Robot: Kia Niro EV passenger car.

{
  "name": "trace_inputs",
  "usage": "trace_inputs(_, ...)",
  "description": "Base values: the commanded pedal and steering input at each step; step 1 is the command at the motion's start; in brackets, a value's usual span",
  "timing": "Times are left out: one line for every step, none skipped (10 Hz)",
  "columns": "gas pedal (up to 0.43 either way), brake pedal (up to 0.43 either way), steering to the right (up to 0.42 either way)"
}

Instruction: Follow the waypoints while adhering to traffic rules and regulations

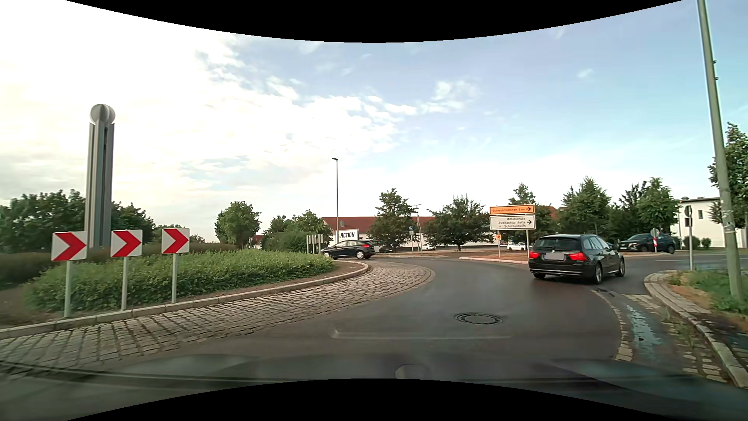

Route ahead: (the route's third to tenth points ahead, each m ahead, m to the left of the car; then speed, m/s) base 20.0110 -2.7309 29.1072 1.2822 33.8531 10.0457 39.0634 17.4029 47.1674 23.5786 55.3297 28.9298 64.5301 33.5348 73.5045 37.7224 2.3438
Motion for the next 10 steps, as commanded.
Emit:
trace_inputs(0.22,0.0,0.271)
trace_inputs(0.22,0.0,0.28)
trace_inputs(0.22,0.0,0.287)
trace_inputs(0.22,0.0,0.293)
trace_inputs(0.22,0.0,0.295)
trace_inputs(0.228,0.0,0.295)
trace_inputs(0.248,0.0,0.295)
trace_inputs(0.26,0.0,0.295)
trace_inputs(0.26,0.0,0.296)
trace_inputs(0.26,0.0,0.294)
